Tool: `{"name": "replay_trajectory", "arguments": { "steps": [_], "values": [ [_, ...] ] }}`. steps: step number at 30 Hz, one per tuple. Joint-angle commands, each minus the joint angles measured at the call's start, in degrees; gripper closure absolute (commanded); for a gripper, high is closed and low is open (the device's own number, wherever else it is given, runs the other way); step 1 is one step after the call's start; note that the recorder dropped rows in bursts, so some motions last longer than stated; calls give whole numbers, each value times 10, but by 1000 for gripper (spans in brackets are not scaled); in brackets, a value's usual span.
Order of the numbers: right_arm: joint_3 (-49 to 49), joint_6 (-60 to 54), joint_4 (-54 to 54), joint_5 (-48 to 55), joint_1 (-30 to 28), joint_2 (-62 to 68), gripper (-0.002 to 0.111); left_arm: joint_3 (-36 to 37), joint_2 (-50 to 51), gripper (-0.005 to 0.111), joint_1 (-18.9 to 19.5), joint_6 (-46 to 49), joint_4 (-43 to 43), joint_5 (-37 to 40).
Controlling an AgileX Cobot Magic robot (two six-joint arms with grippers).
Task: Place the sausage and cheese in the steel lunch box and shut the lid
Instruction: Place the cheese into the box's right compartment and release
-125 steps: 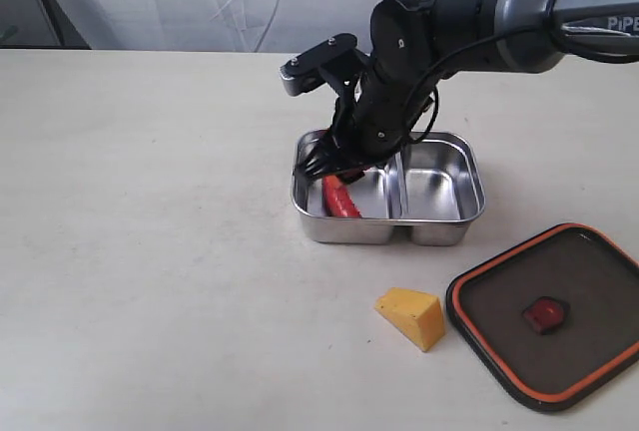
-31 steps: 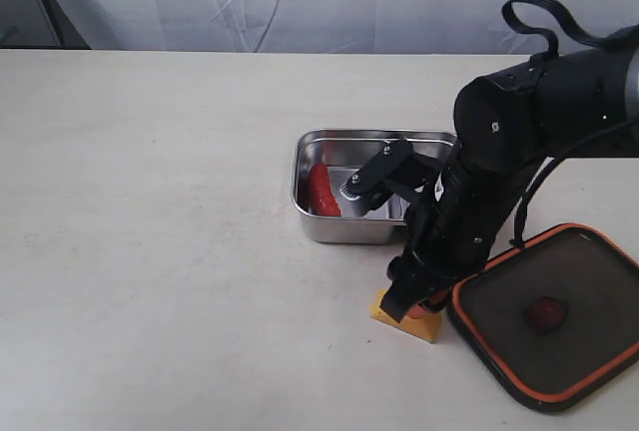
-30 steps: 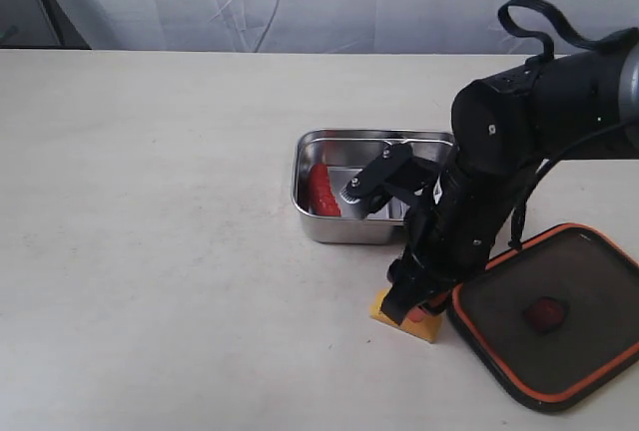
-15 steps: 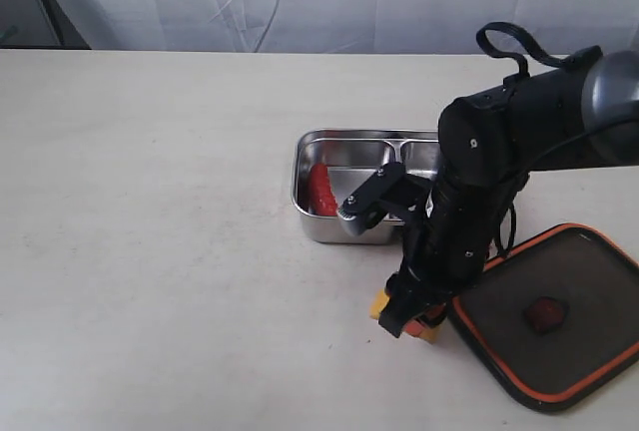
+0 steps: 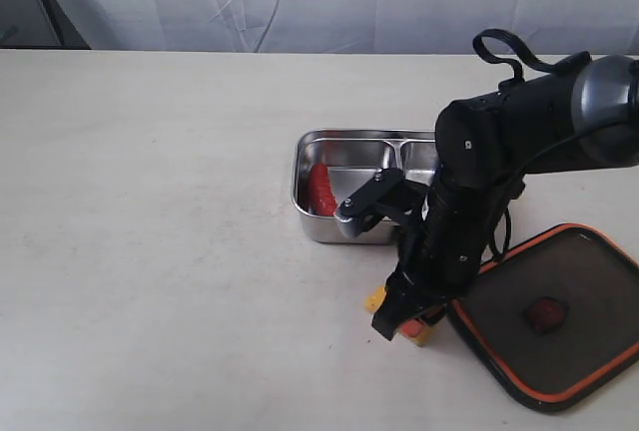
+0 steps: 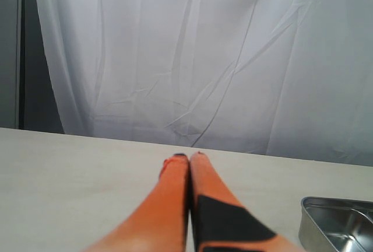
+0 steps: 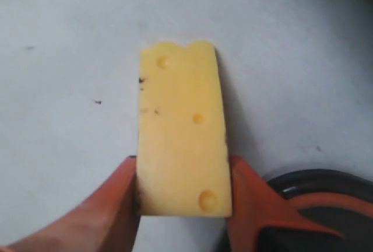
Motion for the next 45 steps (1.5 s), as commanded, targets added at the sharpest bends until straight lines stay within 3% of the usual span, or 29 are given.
{"name": "replay_trajectory", "arguments": {
  "steps": [1,10,14,18,22,35,37,40,45],
  "values": [
    [-4,-28,30,-1,-2,-16,109,0,-2,106,-3,0,-1,-4],
    [-15,-34,27,-60,-5,-129,109,0,-2,106,-3,0,-1,-4],
    [-45,37,-25,-109,-26,-155,109,0,-2,106,-3,0,-1,-4],
    [-75,124,-90,-108,-68,-141,109,0,-2,106,-3,0,1,-4],
    [-94,139,-97,-107,-106,-116,109,0,-2,106,-3,0,1,-6],
    [-101,145,-95,-88,-129,-20,109,0,-2,106,-3,0,1,-6],
    [-101,158,-95,-88,-129,-10,102,0,-2,106,-3,0,1,-6],
    [-101,164,-97,-86,-129,-3,61,0,-2,106,-3,0,2,-6],
    [-102,174,-105,-66,-129,-22,58,0,-2,106,-3,0,2,-6]
  ]
}}
